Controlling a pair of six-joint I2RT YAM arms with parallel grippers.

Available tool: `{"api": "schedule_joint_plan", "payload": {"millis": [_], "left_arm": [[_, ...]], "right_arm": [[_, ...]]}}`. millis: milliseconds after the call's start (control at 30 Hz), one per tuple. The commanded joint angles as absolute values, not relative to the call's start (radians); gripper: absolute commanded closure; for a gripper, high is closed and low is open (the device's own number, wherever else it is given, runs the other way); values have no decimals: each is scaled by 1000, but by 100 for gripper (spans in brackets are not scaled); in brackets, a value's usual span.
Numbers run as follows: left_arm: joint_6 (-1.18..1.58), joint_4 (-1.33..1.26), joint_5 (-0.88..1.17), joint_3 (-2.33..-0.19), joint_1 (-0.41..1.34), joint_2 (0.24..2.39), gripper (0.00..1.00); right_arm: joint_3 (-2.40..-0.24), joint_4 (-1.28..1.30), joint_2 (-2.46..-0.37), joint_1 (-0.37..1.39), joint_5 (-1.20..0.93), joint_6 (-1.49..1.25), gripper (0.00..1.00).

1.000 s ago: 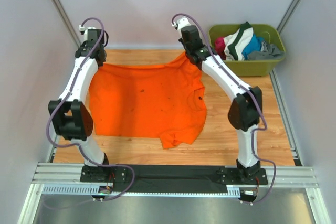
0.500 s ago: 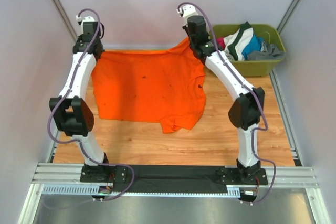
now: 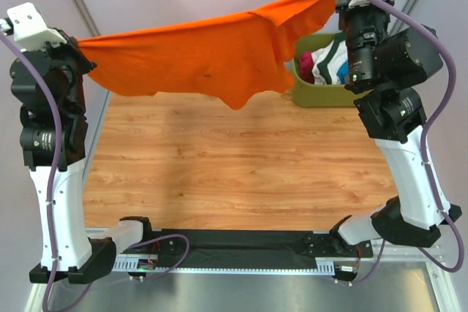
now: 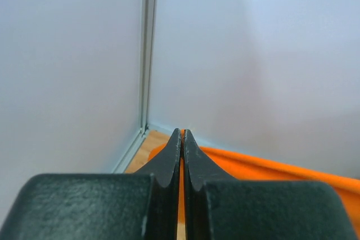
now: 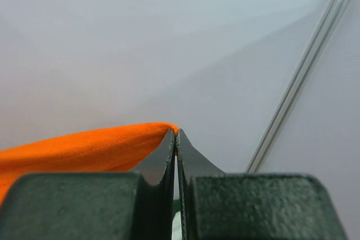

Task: Fold and stack the t-shirts
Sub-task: Flatten the tshirt out

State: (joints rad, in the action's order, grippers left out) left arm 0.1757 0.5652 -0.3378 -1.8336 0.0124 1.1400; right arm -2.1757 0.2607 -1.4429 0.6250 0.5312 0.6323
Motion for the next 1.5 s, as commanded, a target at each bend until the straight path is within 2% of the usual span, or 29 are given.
{"api": "schedule_joint_plan", "payload": {"millis": [0,133,467,600,1000,1300,1467], "left_arm": [[118,638,-345,-1893,6,1193,100],[107,709,-394,-2021,6,1215,100],[106,821,-439,-2117,6,1187,100],[120,873,-457,-2109,6,1169,100],[109,890,-508,-2063,6,1086,100],[94,946,-483,-2077,6,1008,100],[95,997,-483,-2077,6,943,100]], "right_arm": [[-2180,223,-1520,661,620,830,100],[-2192,180,-1526,696,722,935,100],[-2163,22,-1471,848,856,1202,100],[-2134,-126,-1460,911,890,1412,100],[-2115,-201,-1414,1002,949,1512,100],[-1984,-291,-1313,1092,1034,1653,100],[-1881,-432,-1247,1144,1089,1769,100]]}}
